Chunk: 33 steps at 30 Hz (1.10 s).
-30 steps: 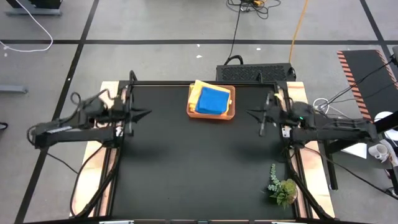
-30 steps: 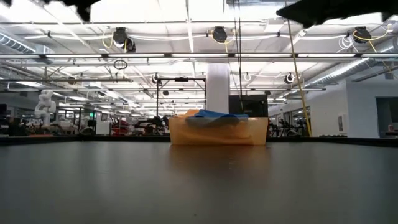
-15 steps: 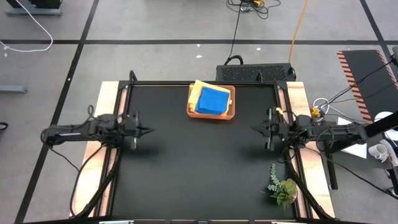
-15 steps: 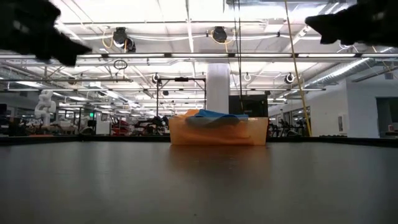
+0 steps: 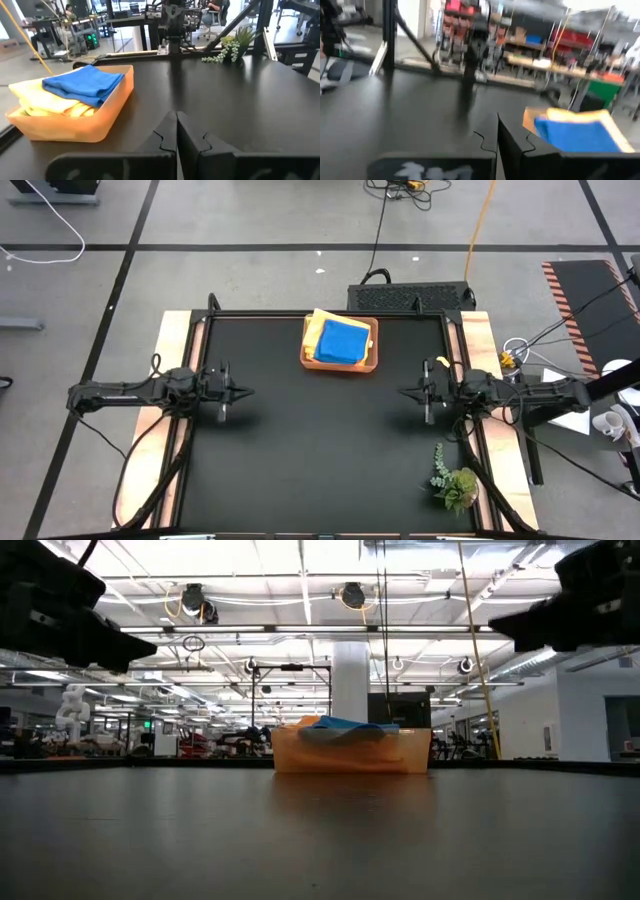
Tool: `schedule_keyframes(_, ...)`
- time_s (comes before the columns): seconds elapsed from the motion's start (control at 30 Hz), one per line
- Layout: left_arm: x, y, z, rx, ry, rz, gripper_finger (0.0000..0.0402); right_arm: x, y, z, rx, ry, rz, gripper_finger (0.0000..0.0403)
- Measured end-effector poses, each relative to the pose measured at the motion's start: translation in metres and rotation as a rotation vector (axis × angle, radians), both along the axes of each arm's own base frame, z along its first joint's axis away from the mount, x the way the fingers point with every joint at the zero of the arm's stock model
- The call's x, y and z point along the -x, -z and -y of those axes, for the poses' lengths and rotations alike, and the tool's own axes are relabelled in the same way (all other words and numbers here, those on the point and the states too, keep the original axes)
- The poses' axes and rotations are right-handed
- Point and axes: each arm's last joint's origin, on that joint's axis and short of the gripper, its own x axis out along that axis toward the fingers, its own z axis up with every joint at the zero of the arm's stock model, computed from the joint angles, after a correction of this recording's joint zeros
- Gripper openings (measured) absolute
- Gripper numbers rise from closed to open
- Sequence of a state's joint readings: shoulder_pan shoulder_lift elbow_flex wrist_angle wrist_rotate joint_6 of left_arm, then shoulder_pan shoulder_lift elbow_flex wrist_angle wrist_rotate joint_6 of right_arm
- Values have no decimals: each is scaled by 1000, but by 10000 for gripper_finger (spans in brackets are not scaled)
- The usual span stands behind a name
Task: Fold microfiber towels
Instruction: Return to Home Position
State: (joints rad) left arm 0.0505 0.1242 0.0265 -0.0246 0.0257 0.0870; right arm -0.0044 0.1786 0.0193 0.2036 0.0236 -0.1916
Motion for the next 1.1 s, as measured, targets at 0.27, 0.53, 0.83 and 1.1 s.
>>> schedule_keyframes(0.27,0,0,0,43,-11,2,30,0,2,0,-58,2,-16,0)
schedule_keyframes(0.53,0,0,0,44,-14,2,41,0,2,0,-50,2,-15,0)
schedule_keyframes(0.83,0,0,0,43,-14,2,42,0,2,0,-50,2,-15,0)
schedule_keyframes(1.1,0,0,0,43,-14,2,42,0,2,0,-50,2,-15,0)
